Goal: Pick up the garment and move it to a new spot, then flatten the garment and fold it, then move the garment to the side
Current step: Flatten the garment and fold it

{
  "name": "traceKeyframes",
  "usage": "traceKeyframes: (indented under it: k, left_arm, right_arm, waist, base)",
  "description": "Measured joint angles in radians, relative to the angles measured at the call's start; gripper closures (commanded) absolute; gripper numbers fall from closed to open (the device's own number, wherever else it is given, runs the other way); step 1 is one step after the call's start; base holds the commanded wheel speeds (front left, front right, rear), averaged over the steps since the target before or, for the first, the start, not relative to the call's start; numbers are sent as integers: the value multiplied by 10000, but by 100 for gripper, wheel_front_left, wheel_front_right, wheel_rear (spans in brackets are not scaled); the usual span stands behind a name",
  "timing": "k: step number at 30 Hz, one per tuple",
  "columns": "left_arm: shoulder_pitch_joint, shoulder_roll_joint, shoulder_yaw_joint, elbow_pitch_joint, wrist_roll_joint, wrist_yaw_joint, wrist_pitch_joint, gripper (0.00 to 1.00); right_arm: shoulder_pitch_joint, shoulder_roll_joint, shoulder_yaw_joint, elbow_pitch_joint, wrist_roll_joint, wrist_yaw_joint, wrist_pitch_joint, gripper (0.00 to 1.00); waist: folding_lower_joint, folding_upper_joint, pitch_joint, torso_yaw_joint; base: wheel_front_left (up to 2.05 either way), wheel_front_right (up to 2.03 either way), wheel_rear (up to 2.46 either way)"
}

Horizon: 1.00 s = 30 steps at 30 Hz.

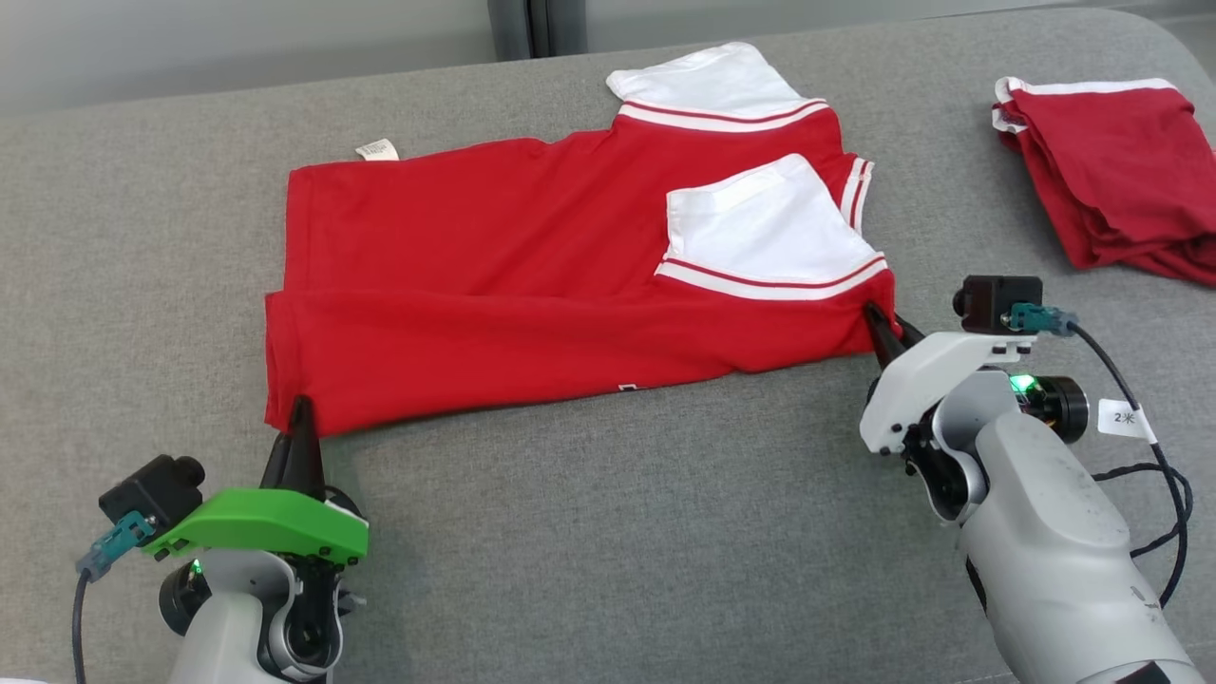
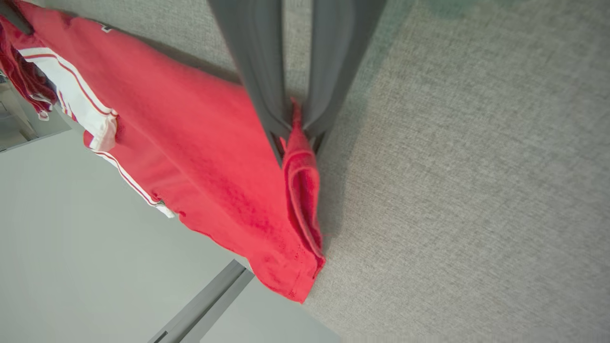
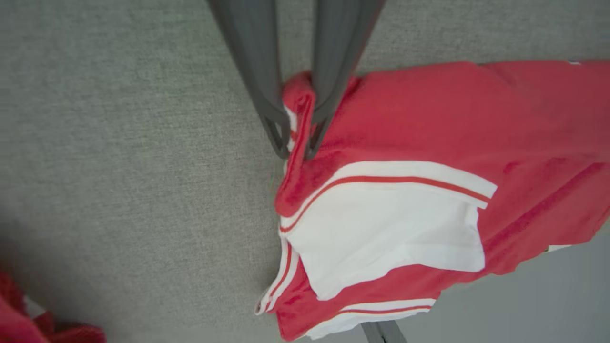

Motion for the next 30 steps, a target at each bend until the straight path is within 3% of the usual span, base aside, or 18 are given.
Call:
traceKeyframes:
  k: [8, 15, 21, 28, 29, 30]
  left_arm:
    - [406, 169, -125, -1020, -75, -134, 115, 100]
    - [2014, 341, -299, -2207, -130, 96, 587, 100]
    - [3313, 408, -380, -2915, -151, 378, 901, 100]
    - [4050, 414, -320, -3066, -261, 713, 1055, 100]
    - [4076, 403, -322, -2997, -261, 732, 1053, 100]
    - [4079, 395, -316, -2917, -261, 782, 1049, 77]
  right_arm:
    - [247, -288, -94, -1421, 871, 0, 130, 100]
    - [2771, -608, -535, -4031, 1524, 0, 1101, 100]
    - [5379, -290, -1120, -6479, 1323, 0, 1776, 100]
    - [6709, -10, -1432, -7542, 1361, 0, 2090, 100]
    - [6732, -8, -1429, -7461, 1515, 0, 2057, 95]
    - [6738, -10, -1383, -7346, 1588, 0, 2025, 69]
  waist:
    - [0, 0, -435, -88]
    - [0, 0, -626, -55]
    - [0, 0, -604, -59]
    - [0, 0, -602, -197]
    - [0, 0, -606, -207]
    - [0, 0, -605, -216]
  base:
    - [0, 0, 0]
    - [0, 0, 0]
    - [0, 0, 0]
    - [0, 0, 0]
    - [0, 0, 0]
    - [0, 0, 0]
